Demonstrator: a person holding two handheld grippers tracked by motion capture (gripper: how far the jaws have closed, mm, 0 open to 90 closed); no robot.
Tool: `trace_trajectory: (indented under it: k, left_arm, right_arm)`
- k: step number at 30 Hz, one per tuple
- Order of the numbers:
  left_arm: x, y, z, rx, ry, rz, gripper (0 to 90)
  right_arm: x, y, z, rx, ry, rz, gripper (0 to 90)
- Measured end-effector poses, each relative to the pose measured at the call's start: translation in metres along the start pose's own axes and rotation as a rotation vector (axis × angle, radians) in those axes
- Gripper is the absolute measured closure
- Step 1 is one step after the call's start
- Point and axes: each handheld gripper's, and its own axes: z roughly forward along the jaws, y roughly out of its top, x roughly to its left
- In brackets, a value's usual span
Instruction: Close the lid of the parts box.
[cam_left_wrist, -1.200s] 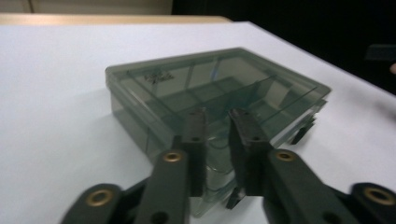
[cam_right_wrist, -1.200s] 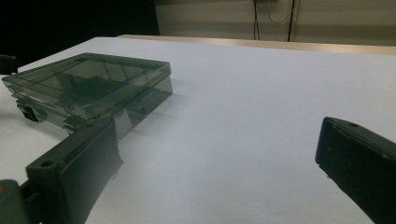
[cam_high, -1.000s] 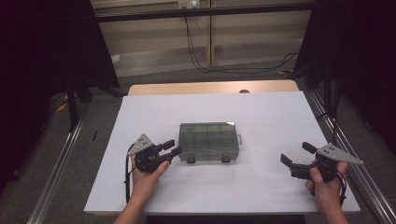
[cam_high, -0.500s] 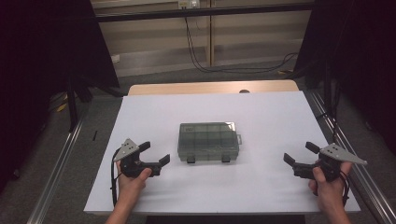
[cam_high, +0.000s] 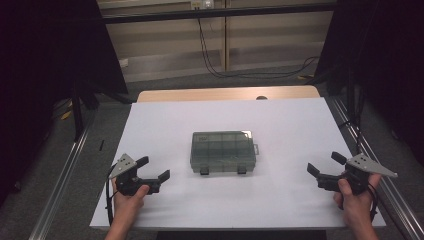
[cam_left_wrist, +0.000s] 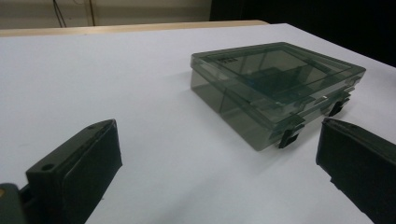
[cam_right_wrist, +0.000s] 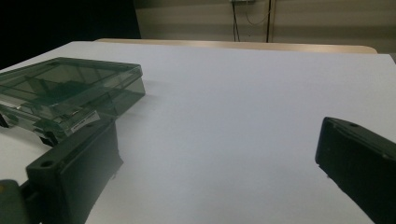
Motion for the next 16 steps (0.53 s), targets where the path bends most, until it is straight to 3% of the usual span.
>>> trace_trajectory:
  k: [8,16]
  left_arm:
    - [0.0119,-0.0043,-0.0113,-0.01,0.029,-0.029,0.0]
    - [0.0112,-0.0042,-0.0088,0.035,0.089,-0.03,0.0]
  right_arm:
    - [-0.0034,-0.0009,-0.0021,0.01,-0.007,0.004,0.0]
    - [-0.005,-0.0018,-0.0017,0.028,-0.015,0.007,0.0]
